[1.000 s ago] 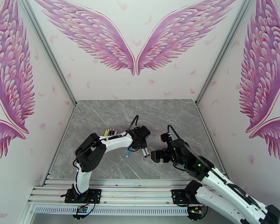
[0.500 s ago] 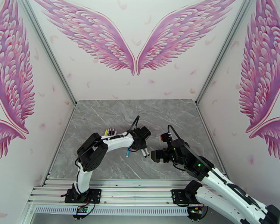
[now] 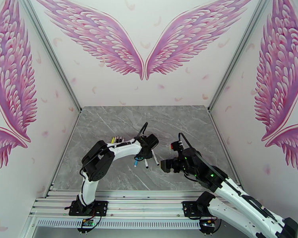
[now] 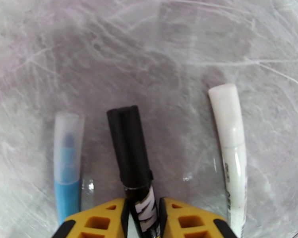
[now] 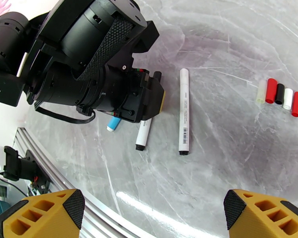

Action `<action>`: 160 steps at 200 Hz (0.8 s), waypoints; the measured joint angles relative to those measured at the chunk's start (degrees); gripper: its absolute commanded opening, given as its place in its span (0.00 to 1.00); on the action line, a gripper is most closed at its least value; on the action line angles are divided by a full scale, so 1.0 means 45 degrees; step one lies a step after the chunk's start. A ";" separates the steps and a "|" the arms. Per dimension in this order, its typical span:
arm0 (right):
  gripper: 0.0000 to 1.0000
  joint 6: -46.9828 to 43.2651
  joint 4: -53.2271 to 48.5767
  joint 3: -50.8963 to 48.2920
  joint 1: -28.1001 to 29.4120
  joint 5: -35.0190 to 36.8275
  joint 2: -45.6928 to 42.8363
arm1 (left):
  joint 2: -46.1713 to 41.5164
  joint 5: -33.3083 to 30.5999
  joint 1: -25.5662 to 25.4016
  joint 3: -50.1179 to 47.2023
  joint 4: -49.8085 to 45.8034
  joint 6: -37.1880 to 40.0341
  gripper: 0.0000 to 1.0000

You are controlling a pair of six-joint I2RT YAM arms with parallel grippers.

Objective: Open the pen caps

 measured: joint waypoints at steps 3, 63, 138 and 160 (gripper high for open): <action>0.99 0.0000 0.0000 0.0000 0.0000 0.0000 0.0019 | 0.0029 -0.0019 0.0000 0.0015 0.0000 0.0015 0.27; 0.99 0.0248 0.0010 0.0044 0.0000 -0.0107 0.0253 | 0.0282 -0.0078 0.0029 0.0461 -0.0466 0.0112 0.21; 0.94 0.1365 0.0549 0.0957 -0.0427 -0.1302 0.1379 | -0.1719 0.0826 0.0306 -0.0733 0.1277 0.1151 0.18; 0.90 0.1885 0.0894 0.1282 -0.0641 -0.1773 0.1831 | -0.3225 0.1491 0.0525 -0.1695 0.2535 0.1807 0.18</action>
